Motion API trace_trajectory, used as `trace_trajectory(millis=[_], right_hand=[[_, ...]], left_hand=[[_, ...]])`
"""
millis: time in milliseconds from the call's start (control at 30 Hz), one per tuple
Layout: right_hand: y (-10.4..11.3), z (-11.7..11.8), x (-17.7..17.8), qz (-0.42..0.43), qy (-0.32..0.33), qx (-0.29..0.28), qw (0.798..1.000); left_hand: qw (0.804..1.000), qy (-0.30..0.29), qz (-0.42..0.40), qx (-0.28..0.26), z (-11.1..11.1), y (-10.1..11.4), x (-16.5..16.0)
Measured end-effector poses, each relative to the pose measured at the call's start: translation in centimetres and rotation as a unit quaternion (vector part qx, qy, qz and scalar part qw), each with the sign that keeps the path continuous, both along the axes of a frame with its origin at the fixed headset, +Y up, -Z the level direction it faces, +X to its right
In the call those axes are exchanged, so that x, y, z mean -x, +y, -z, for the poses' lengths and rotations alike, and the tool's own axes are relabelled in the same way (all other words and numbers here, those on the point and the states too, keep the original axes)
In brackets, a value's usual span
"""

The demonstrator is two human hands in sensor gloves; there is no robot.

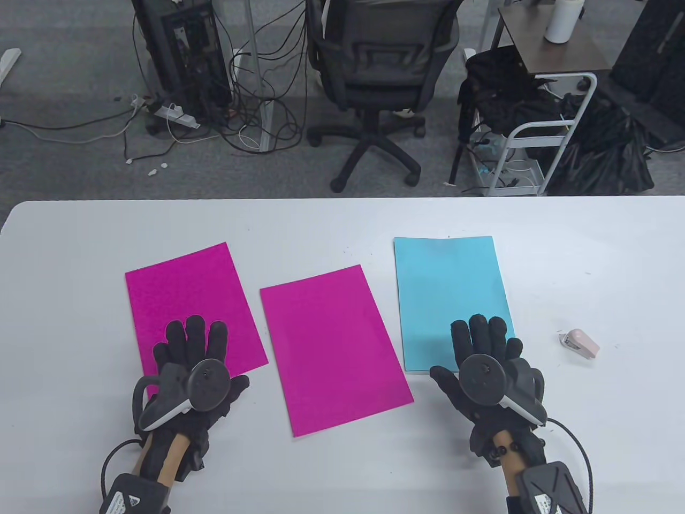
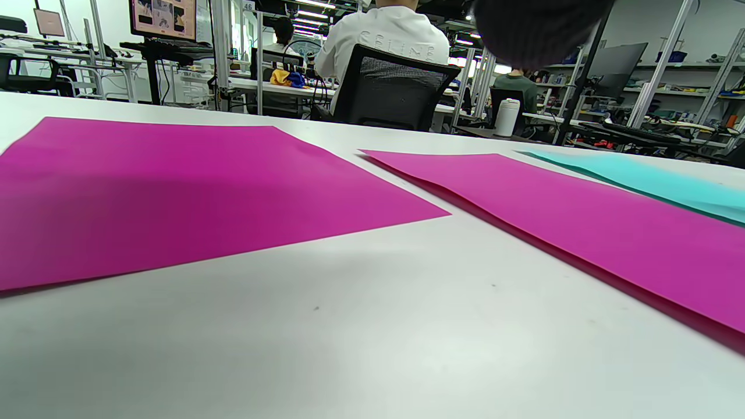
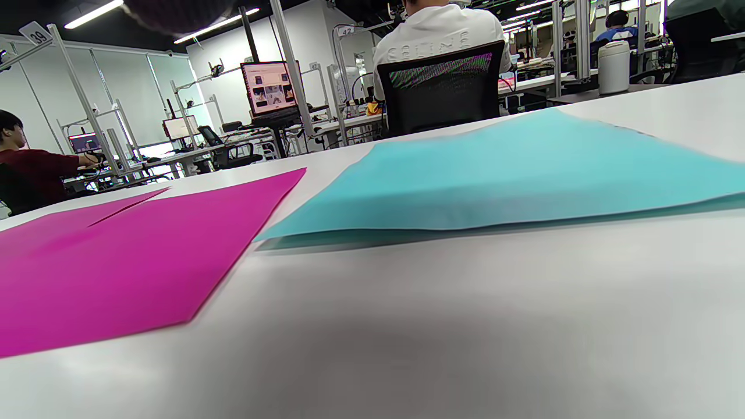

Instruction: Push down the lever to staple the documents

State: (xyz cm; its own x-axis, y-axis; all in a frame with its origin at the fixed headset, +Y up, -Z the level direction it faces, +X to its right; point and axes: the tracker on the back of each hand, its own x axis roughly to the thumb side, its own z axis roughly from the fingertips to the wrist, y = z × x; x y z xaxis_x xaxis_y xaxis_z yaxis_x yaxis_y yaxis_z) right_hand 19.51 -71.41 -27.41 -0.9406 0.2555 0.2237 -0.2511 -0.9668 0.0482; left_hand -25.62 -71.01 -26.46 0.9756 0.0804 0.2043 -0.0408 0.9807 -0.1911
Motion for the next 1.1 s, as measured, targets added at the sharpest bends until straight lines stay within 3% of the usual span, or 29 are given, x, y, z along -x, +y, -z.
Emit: trace_trajectory(millis=[367,800,1100], right_hand=[[0.1,0.1,-0.3,0.007,-0.001,0.003,1.0],[0.5,0.1,-1.1,0.033,-0.002,0.0,0.999],[0.3,0.3,-1.5,0.035,-0.007,0.006,0.999]], left_hand=[[0.999,0.019,-0.003,0.026,1.0,-0.9,0.5],[0.992,0.098,-0.048,0.058,4.2,-1.9,1.7],[0.965,0.23,-0.088,0.095,8.0,-1.1,5.6]])
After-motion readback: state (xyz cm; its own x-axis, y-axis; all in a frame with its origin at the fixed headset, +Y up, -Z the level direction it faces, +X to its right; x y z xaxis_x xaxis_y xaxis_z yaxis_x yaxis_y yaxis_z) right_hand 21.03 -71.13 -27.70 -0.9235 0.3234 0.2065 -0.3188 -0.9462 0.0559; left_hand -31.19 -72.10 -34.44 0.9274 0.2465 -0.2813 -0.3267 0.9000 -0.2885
